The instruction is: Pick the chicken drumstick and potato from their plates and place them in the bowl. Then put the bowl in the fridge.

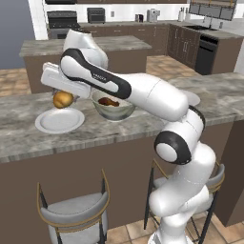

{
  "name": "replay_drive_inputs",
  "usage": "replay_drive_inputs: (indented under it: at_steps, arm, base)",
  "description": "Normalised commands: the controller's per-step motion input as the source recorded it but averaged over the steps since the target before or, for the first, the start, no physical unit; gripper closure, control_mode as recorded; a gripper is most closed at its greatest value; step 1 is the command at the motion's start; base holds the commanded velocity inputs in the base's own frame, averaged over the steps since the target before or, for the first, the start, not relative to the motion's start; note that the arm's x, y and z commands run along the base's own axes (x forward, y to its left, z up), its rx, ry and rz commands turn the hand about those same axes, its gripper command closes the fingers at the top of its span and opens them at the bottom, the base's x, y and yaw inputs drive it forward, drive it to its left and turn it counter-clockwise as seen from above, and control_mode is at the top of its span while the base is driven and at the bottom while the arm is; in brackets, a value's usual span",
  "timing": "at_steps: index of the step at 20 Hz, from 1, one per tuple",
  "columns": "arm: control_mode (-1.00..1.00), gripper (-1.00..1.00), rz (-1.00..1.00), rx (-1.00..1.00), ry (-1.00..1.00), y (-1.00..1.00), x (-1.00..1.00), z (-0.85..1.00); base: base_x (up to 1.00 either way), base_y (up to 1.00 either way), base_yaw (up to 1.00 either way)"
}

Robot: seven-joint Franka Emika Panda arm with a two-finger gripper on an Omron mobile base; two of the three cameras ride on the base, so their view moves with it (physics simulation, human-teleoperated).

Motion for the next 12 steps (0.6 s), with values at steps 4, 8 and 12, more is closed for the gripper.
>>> replay_drive_inputs:
  at_steps: [4,8,12]
  arm:
    - [-1.00,1.00,0.19,-0.12,-0.13,-0.60,-0.07,0.17]
    - [-1.00,1.00,0.17,-0.10,-0.05,-0.64,0.00,0.13]
    - [-1.00,1.00,0.18,-0.05,-0.01,-0.65,0.09,0.03]
  base:
    - [0.00,0.00,0.00]
    - [0.00,0.00,0.00]
    - [0.00,0.00,0.00]
